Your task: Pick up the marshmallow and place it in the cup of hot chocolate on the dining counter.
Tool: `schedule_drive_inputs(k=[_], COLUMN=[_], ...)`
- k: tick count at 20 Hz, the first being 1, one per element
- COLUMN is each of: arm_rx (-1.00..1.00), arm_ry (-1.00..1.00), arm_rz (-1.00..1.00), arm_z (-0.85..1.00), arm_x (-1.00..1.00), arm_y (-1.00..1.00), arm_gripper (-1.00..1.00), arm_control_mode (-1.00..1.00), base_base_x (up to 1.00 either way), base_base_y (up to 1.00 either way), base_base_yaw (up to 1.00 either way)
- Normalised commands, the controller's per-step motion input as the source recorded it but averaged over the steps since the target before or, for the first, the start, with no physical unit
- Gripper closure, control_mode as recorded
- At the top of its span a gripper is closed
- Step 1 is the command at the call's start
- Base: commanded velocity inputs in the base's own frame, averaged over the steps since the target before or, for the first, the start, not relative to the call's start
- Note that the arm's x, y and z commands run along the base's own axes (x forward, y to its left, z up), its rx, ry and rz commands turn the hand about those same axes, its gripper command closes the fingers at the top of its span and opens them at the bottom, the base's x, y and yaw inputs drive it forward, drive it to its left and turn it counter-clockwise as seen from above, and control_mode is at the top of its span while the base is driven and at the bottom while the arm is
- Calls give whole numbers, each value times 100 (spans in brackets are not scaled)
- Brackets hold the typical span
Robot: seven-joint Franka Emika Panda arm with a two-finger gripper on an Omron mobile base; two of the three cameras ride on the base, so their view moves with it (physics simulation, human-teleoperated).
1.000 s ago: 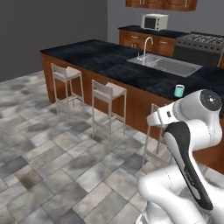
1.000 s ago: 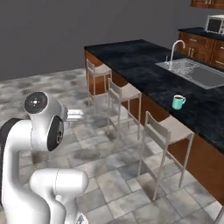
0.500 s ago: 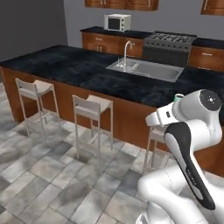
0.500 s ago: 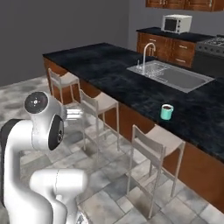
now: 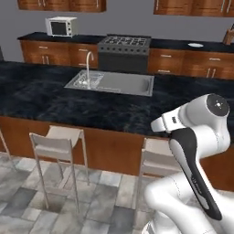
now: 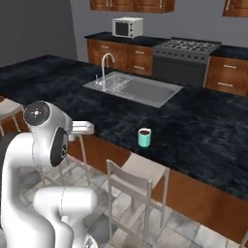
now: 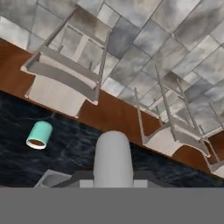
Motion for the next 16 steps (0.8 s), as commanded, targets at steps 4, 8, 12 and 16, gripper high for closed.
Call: schedule_drive_inputs(k=[4,8,12,16], arm_rx=[0,0,0,0], arm_ry=[0,0,0,0], arm_rz=[0,0,0,0], arm_z=[0,0,0,0], arm_x=[0,0,0,0], arm_y=[0,0,0,0], arm_gripper=[100,100,100,100], arm_control_mode=[100,100,100,100], base_base_x=[100,100,100,83], base_base_y=[19,20,9,0], base_base_yaw=[-54,-40,-32,-37])
